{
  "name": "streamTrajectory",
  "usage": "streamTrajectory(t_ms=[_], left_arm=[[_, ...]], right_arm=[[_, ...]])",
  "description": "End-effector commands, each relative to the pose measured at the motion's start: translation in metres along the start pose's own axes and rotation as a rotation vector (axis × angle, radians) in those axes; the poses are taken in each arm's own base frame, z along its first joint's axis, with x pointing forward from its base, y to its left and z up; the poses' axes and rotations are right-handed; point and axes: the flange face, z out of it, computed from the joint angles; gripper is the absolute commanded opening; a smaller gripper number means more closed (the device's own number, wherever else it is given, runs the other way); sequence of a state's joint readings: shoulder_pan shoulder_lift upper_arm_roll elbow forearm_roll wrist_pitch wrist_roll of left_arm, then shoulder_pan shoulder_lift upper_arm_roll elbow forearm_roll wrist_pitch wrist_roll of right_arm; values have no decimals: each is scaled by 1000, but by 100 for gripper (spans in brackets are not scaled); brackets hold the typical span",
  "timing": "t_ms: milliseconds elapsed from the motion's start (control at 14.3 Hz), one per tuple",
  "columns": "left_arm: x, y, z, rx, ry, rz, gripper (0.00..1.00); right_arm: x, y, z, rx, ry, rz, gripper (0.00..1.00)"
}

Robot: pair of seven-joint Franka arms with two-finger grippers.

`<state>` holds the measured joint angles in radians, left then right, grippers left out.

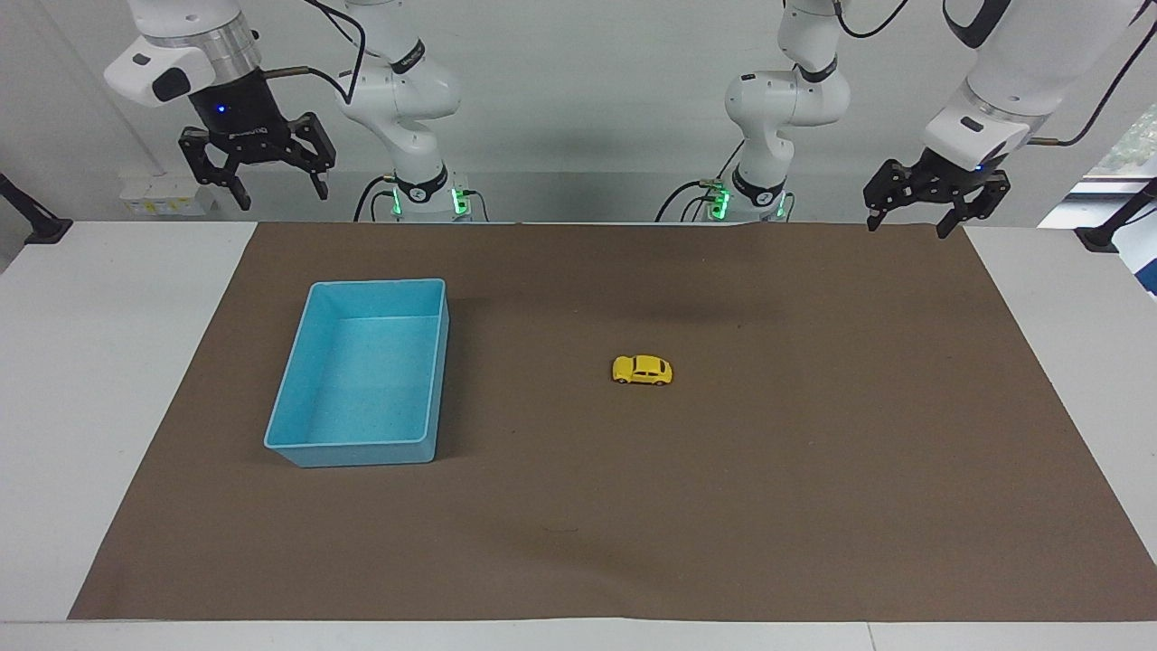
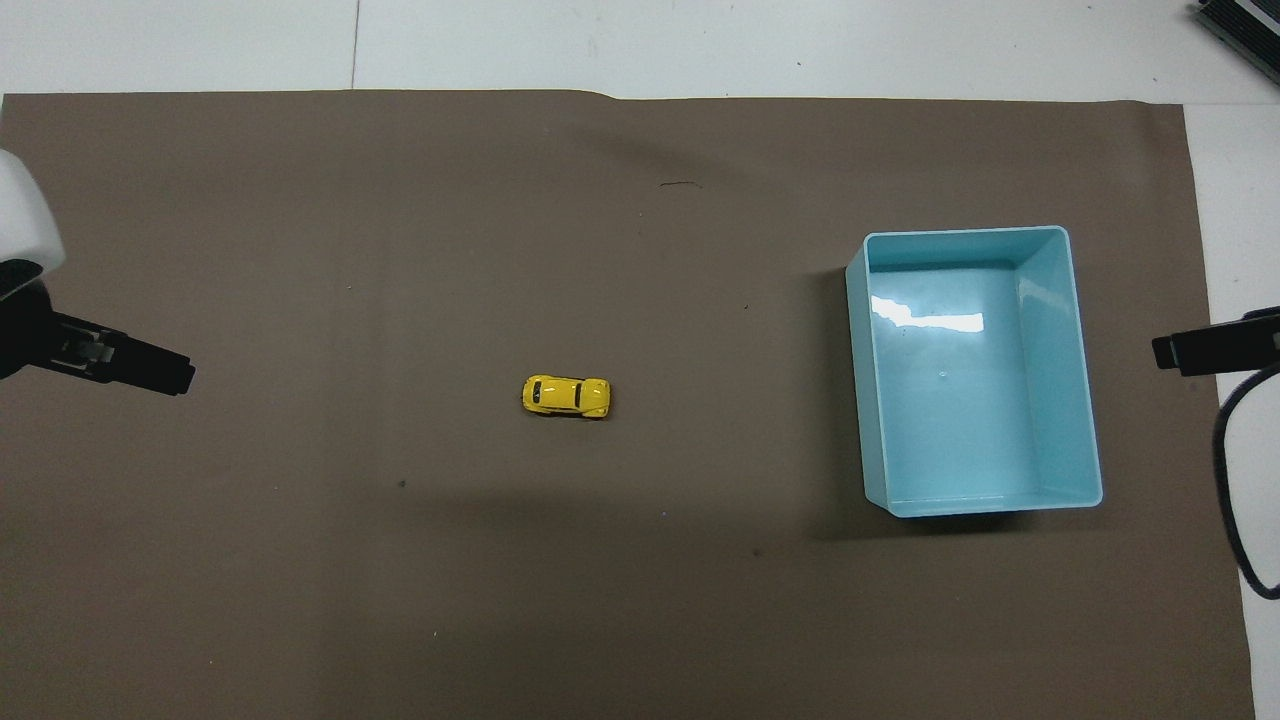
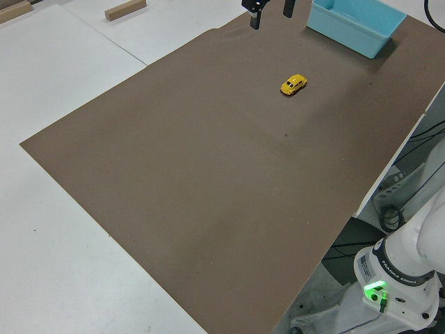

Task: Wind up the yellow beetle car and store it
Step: 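Move the left gripper out toward the yellow toy car, then lower the left gripper onto the yellow car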

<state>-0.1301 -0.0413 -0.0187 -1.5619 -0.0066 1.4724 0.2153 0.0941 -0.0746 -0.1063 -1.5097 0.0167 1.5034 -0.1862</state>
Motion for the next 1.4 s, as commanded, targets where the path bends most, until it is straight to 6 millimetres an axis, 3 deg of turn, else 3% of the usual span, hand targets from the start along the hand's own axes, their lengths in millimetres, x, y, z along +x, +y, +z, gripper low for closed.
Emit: streamTrajectory(t_ms=[0, 280, 839, 1049, 1328], left_arm=[[2, 19, -5, -2, 14, 164, 100], [5, 35, -2, -9, 5, 353, 100], [22, 75, 35, -54, -22, 940, 100], [30, 87, 52, -40, -1, 976, 100], [35, 119, 85, -37, -2, 1085, 100]], right_arm=[[1, 1, -2, 8, 4, 15, 100], [1, 1, -2, 8, 4, 15, 100], [1, 1, -2, 8, 4, 15, 100], [1, 1, -2, 8, 4, 15, 100], [1, 1, -2, 8, 4, 15, 100]])
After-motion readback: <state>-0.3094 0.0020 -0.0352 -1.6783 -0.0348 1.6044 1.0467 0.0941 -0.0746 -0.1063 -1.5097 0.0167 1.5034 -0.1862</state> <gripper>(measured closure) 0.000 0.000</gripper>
